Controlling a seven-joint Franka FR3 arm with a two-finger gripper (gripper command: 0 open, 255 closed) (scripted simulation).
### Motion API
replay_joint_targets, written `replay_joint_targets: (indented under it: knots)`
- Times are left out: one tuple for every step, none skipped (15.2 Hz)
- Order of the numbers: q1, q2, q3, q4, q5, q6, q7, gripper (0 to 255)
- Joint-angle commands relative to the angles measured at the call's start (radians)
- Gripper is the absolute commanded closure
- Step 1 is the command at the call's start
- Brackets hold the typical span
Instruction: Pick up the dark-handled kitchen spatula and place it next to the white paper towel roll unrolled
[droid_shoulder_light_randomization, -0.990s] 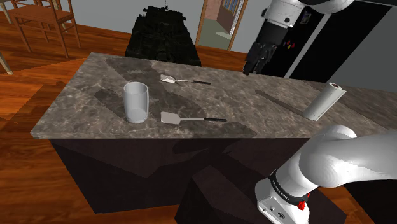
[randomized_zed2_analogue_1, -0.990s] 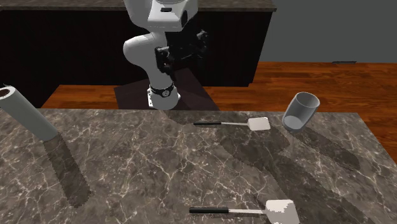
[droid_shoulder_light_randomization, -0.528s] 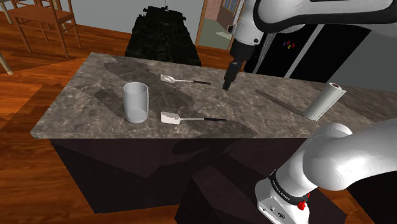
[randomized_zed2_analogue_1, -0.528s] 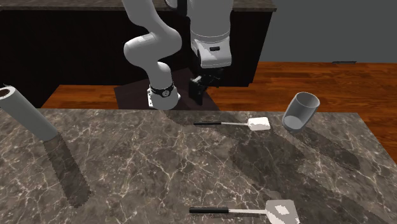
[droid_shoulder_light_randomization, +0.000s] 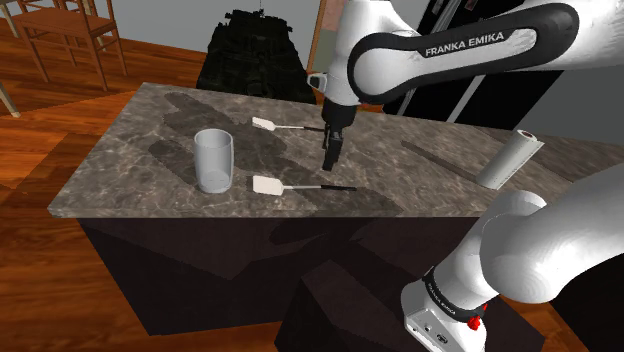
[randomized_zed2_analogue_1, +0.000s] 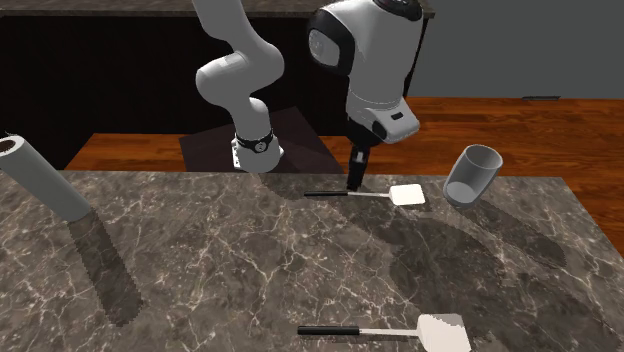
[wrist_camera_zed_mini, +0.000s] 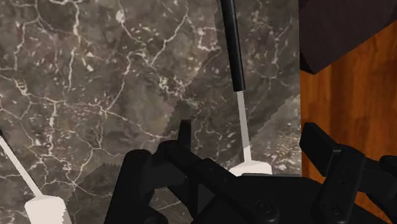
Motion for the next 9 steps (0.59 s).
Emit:
replay_joint_targets:
  knots:
    - [0.029, 0.054, 0.019, -0.008, -0.013, 0.062, -0.054, 0]
    - [0.041, 0.079, 0.027, -0.013, -0.021, 0.090, -0.079, 0]
    - [0.051, 0.100, 0.035, -0.017, -0.028, 0.114, -0.101, 0]
    - [0.051, 0.107, 0.035, -0.025, -0.029, 0.129, -0.100, 0]
    - [0.050, 0.114, 0.035, -0.032, -0.030, 0.144, -0.099, 0]
    - [0.050, 0.122, 0.035, -0.040, -0.031, 0.159, -0.099, 0]
    - [0.049, 0.130, 0.035, -0.047, -0.032, 0.174, -0.098, 0]
    - [0.049, 0.138, 0.035, -0.054, -0.033, 0.189, -0.097, 0]
    - [0.048, 0.146, 0.035, -0.061, -0.035, 0.204, -0.096, 0]
